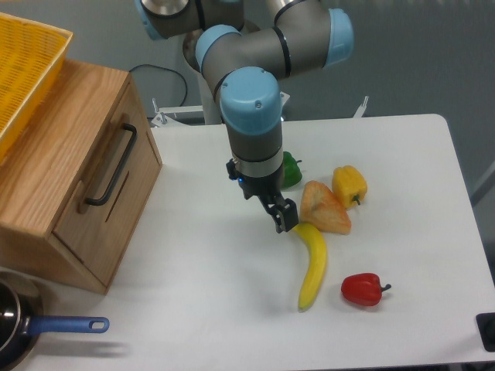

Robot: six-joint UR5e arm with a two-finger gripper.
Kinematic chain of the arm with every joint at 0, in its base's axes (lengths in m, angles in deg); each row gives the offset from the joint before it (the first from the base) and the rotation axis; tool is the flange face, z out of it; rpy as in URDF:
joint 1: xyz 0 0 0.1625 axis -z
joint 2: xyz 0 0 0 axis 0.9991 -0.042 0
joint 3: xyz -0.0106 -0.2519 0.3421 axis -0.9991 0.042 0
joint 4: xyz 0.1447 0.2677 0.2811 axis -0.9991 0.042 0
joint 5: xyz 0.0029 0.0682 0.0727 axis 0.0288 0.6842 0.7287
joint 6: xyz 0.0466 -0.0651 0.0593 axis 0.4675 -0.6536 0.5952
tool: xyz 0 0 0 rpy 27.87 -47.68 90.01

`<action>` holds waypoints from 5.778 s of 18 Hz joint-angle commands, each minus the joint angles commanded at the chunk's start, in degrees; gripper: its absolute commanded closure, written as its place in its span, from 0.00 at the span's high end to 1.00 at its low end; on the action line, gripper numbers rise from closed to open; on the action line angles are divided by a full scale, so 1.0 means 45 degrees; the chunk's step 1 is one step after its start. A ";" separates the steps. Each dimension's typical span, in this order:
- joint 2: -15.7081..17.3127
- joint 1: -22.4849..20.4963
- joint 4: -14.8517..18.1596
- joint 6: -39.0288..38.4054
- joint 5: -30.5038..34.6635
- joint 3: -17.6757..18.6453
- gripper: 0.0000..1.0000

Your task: Slide the top drawer open

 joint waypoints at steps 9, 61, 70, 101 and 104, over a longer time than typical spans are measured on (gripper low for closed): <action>0.0020 0.0019 0.0000 -0.0078 0.0000 0.0020 1.00; 0.1269 0.0547 0.2266 -0.7929 -0.6034 0.0391 1.00; 0.1523 0.1054 0.2577 -0.8944 -0.6191 0.0430 1.00; 0.1797 0.1777 0.3301 -0.9375 -0.5546 0.0606 1.00; 0.1777 0.1797 0.3262 -0.9356 -0.5546 0.0606 1.00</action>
